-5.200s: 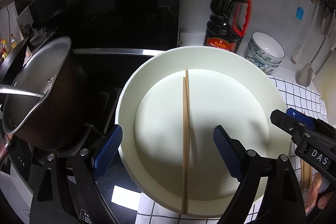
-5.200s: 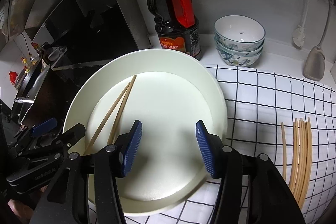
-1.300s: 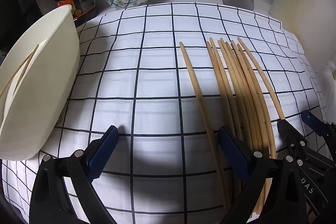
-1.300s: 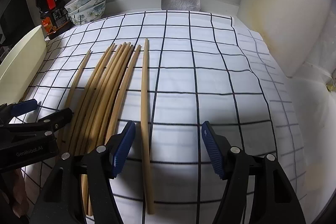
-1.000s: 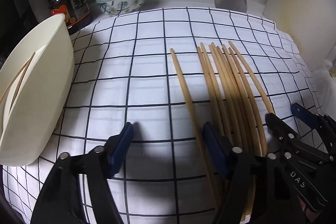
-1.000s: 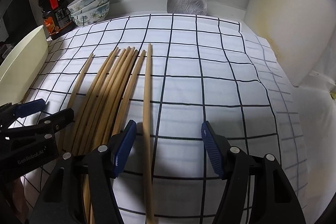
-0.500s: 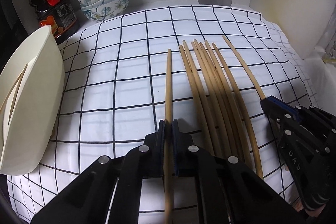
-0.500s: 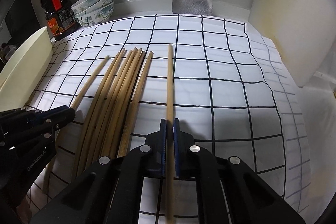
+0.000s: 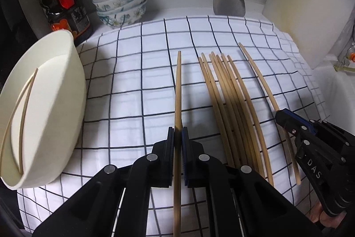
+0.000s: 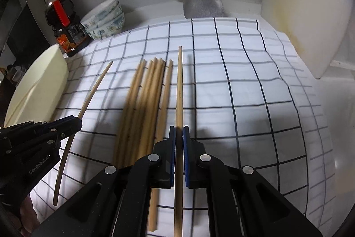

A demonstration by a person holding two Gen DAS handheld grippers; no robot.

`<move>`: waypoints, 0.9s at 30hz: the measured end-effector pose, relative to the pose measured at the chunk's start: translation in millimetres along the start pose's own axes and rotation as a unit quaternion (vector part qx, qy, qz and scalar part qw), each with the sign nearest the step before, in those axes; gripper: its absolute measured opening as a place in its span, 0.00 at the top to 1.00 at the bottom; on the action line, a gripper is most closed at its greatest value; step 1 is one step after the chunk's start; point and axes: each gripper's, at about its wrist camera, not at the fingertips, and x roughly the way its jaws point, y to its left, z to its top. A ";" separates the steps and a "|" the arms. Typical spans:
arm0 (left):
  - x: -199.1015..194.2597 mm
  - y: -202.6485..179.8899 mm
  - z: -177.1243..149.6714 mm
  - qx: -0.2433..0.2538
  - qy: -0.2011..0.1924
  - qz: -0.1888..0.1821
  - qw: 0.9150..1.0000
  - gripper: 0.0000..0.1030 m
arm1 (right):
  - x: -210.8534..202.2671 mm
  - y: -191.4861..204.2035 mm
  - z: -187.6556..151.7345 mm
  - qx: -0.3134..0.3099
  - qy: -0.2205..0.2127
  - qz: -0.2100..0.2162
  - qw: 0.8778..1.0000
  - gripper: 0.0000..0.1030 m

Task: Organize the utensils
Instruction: 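Lift and carry both held chopsticks over the white basin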

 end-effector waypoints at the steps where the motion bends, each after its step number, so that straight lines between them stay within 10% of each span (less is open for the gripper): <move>1: -6.2 2.7 2.1 0.000 -0.005 -0.001 1.000 0.93 | -3.2 2.1 2.6 -0.001 -0.003 0.000 1.000 0.94; 27: -124.9 210.6 11.8 -0.117 -0.106 0.073 0.985 0.93 | -26.5 226.5 80.8 -0.133 -0.047 0.129 0.982 0.94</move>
